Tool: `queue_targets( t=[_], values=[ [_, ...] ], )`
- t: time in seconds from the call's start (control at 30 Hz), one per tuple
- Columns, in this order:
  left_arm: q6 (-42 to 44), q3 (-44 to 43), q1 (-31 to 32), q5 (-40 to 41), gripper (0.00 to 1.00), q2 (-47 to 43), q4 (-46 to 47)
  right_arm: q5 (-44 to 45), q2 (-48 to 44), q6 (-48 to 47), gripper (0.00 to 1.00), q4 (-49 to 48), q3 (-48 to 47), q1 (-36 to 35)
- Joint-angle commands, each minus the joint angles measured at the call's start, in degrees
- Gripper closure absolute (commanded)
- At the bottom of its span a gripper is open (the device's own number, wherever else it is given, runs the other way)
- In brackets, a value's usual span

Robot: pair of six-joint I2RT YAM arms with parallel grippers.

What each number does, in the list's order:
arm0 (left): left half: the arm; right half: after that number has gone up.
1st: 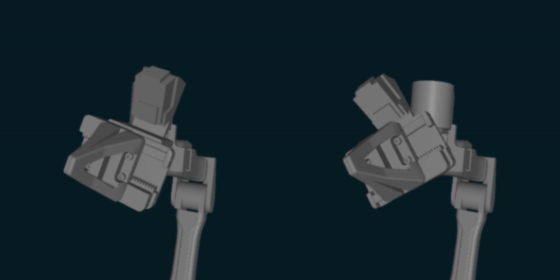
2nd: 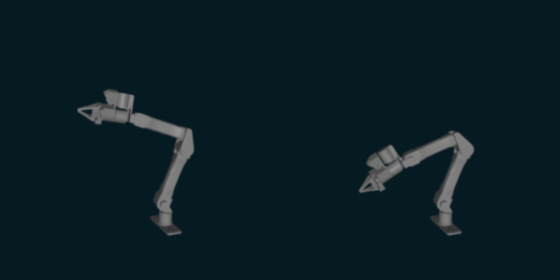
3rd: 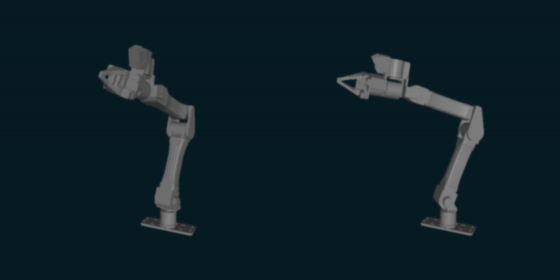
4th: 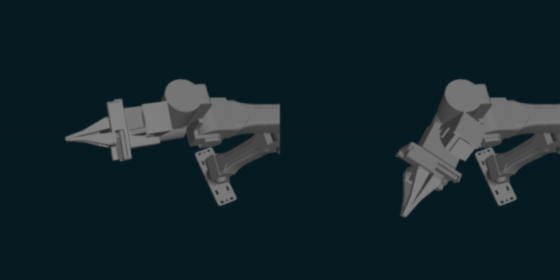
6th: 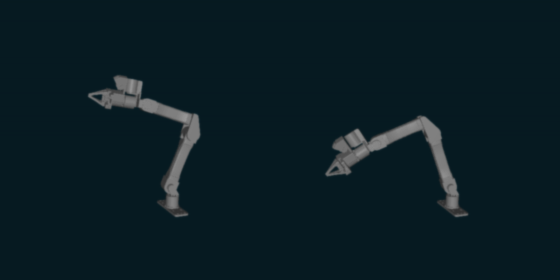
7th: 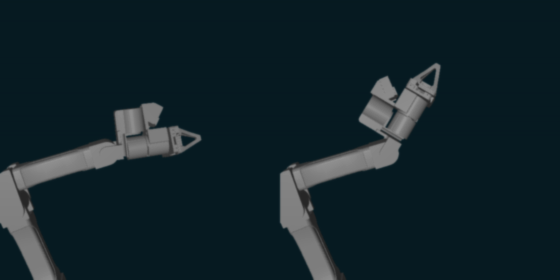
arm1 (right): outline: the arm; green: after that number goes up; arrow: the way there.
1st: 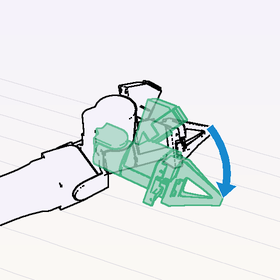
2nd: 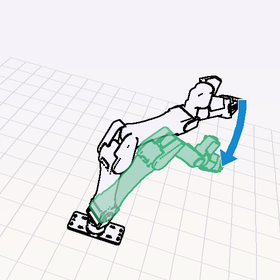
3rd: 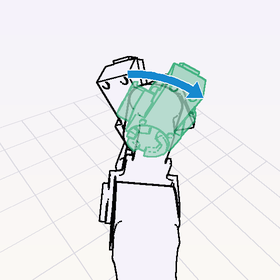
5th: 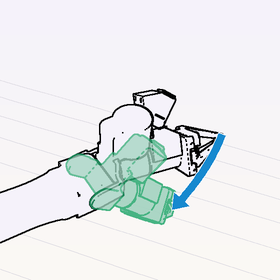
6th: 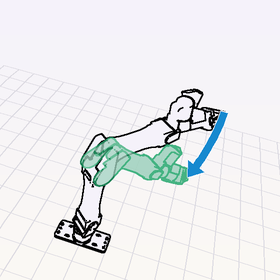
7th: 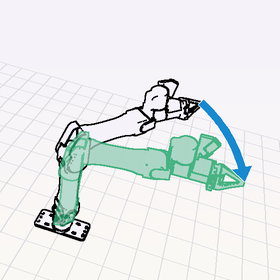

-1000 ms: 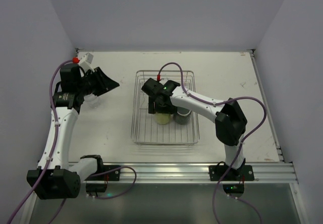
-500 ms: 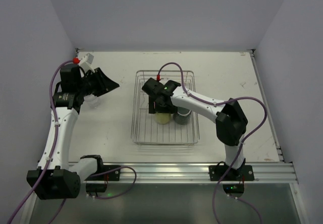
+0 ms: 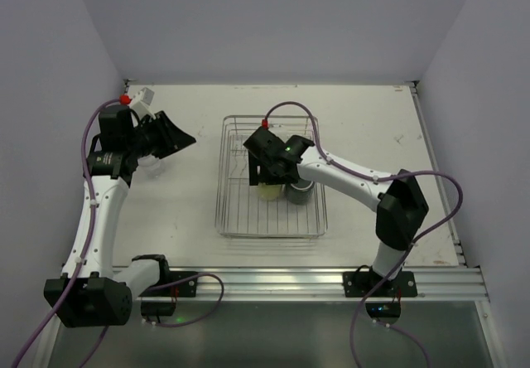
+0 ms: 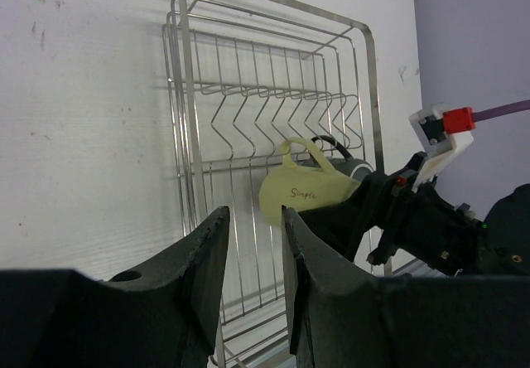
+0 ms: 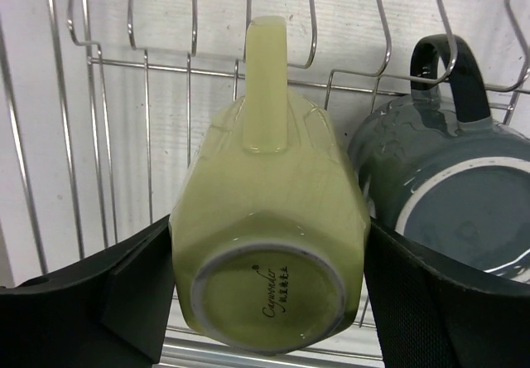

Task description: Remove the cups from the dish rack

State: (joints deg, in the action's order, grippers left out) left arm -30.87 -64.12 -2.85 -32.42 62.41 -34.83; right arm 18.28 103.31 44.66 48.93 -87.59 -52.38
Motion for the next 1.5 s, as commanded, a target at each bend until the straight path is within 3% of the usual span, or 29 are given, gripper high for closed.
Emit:
queue_targets(
  t=[0.0,0.3,0.47,0.77,0.9,1.07,1.23,1.47],
  values=[
    [-0.24,0.04,0.22,-1.85,0.65,0.34,0.73,-0.88,-6.36,-2.38,1.0,-7.35,-0.39,0.17],
    [-0.94,1.01,0.22,-8.17,0.65,0.69,1.87,-10.89,-12.86,-4.41,1.0,-13.5,4.0,1.31],
    [-2.17,1.97,0.3,-12.74,0.62,0.78,3.54,-20.98,-19.09,-5.46,1.0,-21.05,9.89,4.56],
    [-5.6,4.44,1.27,-22.41,0.59,1.13,7.23,-31.63,-27.01,-5.2,1.0,-28.18,17.97,11.5],
    [-14.55,9.35,4.15,-29.26,0.58,0.08,17.21,-36.64,-30.0,-4.59,1.0,-32.39,20.97,14.67],
    [-26.85,18.3,11.1,-30.33,0.56,-2.38,32.43,-43.84,-32.64,-1.52,1.0,-41.71,24.75,17.66],
    [-41.0,25.52,12.34,-30.77,0.48,-4.66,52.73,-49.39,-32.47,3.05,1.0,-48.38,26.5,20.3],
    [-39.36,26.06,13.14,-29.28,0.39,-5.46,54.61,-56.25,-31.33,11.23,1.0,-52.79,27.56,23.2]
  ],
)
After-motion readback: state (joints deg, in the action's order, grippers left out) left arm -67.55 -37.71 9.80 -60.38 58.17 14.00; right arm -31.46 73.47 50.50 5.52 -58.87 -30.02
